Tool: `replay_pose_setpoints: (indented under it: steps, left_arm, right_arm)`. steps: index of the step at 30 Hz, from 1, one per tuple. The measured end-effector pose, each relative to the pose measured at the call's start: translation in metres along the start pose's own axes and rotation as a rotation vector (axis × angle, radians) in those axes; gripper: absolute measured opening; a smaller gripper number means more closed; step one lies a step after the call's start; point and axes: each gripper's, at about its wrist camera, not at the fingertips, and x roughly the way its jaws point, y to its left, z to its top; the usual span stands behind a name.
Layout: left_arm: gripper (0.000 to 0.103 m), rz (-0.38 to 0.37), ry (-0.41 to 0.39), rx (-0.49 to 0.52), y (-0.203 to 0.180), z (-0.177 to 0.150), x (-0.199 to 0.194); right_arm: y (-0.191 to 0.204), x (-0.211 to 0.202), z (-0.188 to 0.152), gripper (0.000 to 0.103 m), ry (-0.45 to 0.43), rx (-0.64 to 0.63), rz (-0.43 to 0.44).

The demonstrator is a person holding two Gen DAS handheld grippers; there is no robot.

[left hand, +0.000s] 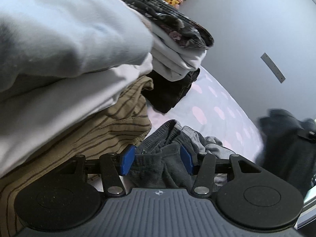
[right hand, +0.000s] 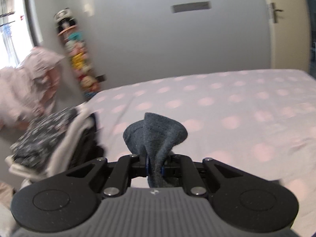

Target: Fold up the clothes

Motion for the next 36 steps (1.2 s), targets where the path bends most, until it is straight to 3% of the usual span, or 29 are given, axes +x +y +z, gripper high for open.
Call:
replay_pose_setpoints:
  steps: [8, 14, 18, 21, 27, 31, 36]
  left_arm:
    - [0.059, 0.025, -0.023, 0.040, -0.003, 0.001, -0.001]
    - [0.058, 0.016, -0.026, 0.003, 0.000, 0.002, -0.002]
    - [0.058, 0.014, -0.037, -0.015, -0.001, 0.003, -0.007]
    - [0.058, 0.015, -0.043, -0.011, -0.001, 0.003, -0.011]
    - [0.062, -0.002, 0.002, -0.007, -0.008, -0.005, -0.013]
    - [0.074, -0.001, 0.079, -0.016, -0.013, -0.022, -0.004]
    - [0.079, 0.045, 0.137, -0.074, -0.010, -0.042, 0.018]
  right_arm:
    - [0.095, 0.054, -0.068, 0.014, 0.176, -0.127, 0.115]
    - [0.101, 0.060, -0.084, 0.038, 0.276, -0.088, 0.224]
    - [0.103, 0.048, -0.083, 0.047, 0.285, -0.074, 0.293]
    - [0.097, 0.029, -0.076, 0.047, 0.255, -0.101, 0.283]
    - [0.027, -0.002, -0.073, 0.049, 0.218, -0.049, 0.164]
    - [-0.053, -0.025, -0.086, 0.051, 0.193, 0.075, 0.052]
    - [-0.143, -0.055, -0.119, 0.061, 0.144, 0.205, -0.089]
